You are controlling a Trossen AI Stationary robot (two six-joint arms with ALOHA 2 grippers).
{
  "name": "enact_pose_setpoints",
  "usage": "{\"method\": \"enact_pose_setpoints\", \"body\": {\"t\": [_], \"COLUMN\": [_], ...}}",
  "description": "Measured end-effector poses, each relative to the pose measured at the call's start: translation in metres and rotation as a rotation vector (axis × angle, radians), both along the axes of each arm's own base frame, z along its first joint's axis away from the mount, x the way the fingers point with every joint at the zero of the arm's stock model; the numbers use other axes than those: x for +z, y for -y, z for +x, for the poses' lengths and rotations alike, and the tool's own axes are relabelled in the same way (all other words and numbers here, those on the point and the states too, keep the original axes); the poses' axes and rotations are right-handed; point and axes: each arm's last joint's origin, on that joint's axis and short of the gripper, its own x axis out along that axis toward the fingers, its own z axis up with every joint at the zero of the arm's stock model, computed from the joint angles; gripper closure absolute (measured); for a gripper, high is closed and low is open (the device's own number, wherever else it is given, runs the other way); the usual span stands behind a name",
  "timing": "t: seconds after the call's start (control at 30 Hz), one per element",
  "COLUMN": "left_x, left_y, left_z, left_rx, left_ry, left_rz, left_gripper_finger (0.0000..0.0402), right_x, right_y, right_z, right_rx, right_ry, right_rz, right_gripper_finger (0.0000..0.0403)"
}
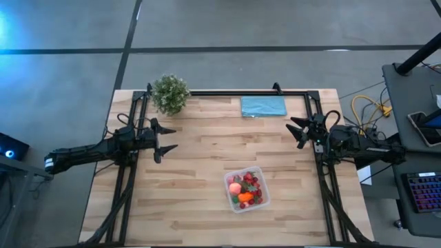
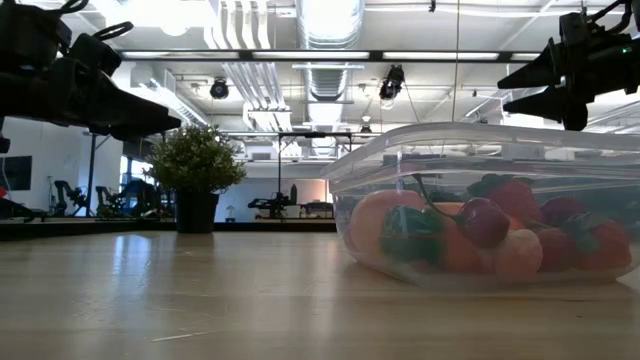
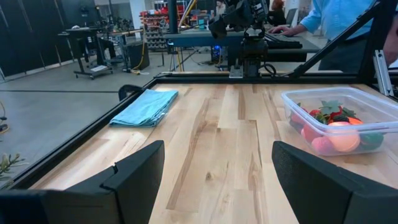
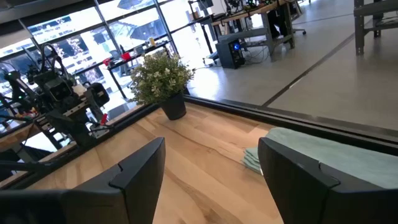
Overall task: Pick and placing Produce into tupperware
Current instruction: Return to Home Position
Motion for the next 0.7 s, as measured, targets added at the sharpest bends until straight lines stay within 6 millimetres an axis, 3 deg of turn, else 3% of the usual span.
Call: {"method": "enact_pose_setpoints", "body": {"t": [0.7], "left_x": [0.0000], "left_y": [0.0000], "left_z": [0.0000], "left_rx": [0.000], "left_ry": [0.000], "left_rz": [0.000], "left_gripper_finger": [0.0119], "right_x": [0.0000], "right_y": [0.0000], "right_z": [0.0000], "right_rx": [0.000], "right_ry": [0.000], "right_rz": [0.000], "right_gripper_finger": [0.0156]}}
